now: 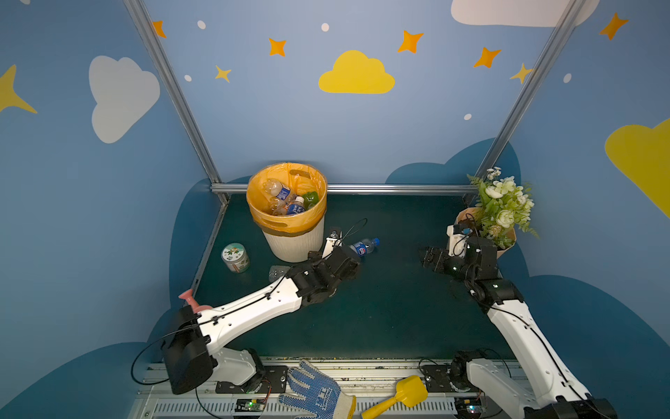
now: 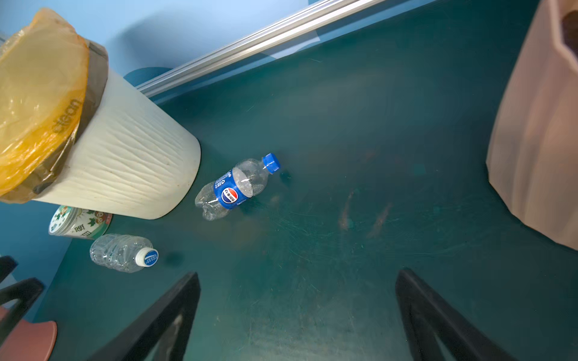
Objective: Throw the plastic bottles in the bin
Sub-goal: Pick up the plastic bottle from the top-center of the table.
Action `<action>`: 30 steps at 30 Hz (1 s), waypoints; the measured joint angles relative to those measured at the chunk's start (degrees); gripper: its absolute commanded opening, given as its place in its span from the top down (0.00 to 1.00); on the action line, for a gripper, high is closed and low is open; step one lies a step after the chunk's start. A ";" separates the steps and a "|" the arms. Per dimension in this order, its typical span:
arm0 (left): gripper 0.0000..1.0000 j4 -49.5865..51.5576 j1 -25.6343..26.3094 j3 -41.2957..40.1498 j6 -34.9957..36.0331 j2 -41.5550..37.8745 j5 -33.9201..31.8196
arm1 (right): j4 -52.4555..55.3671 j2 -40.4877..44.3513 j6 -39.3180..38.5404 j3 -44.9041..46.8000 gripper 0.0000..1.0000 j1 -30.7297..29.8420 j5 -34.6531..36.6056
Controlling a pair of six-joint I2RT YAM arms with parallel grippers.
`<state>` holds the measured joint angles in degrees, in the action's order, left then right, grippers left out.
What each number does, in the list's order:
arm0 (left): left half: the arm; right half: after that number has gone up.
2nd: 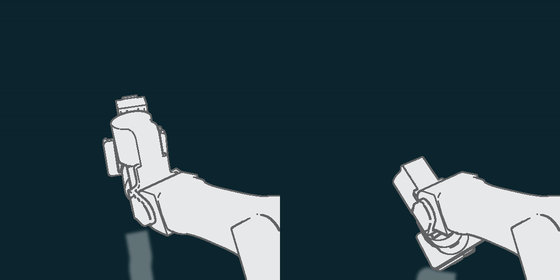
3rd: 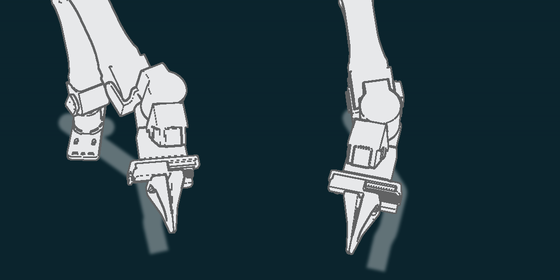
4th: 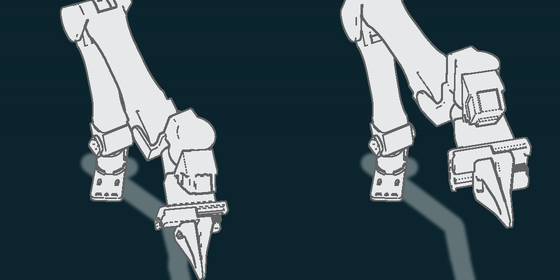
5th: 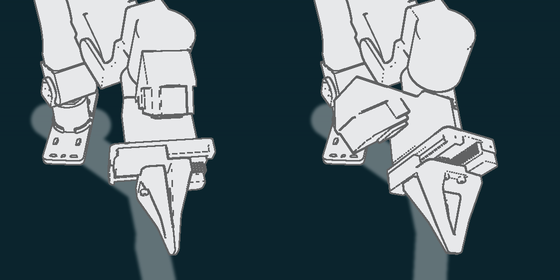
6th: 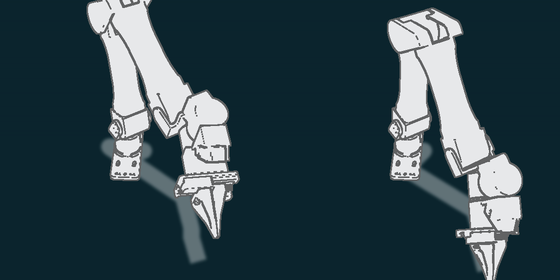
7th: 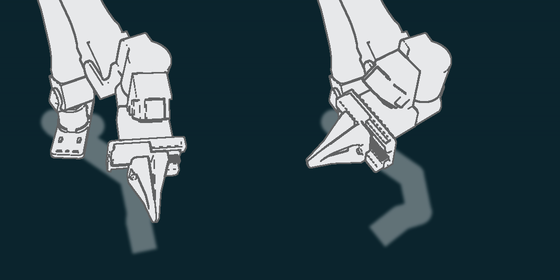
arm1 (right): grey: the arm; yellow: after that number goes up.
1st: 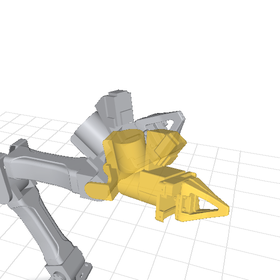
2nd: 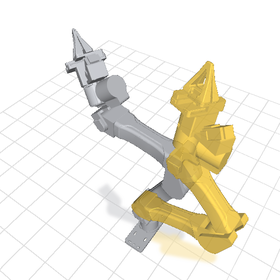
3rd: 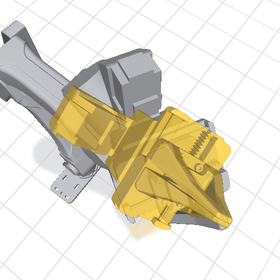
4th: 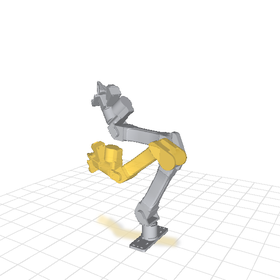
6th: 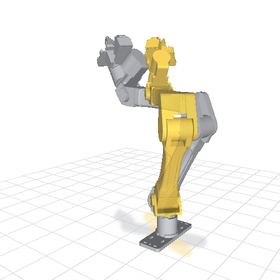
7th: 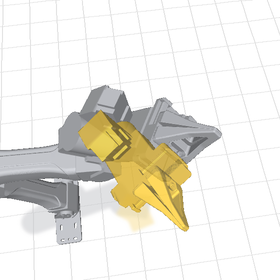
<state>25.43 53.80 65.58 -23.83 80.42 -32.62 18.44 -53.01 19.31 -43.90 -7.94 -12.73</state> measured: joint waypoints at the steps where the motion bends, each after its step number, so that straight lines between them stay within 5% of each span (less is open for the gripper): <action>1: 0.00 -0.09 -0.07 1.64 1.42 1.99 0.85 | 0.04 0.44 0.07 0.17 0.05 0.37 -0.09; 15: 0.00 4.22 -8.57 23.26 12.50 28.79 20.04 | 2.95 5.73 0.28 1.42 0.05 5.42 -1.77; 30: 0.01 8.94 -12.28 37.64 15.26 44.02 25.73 | 4.52 6.67 0.39 1.44 0.05 8.17 -4.02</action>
<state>34.37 41.52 103.22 -8.58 124.44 -6.90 22.96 -46.35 19.70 -42.46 0.23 -16.75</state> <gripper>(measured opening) 0.998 0.954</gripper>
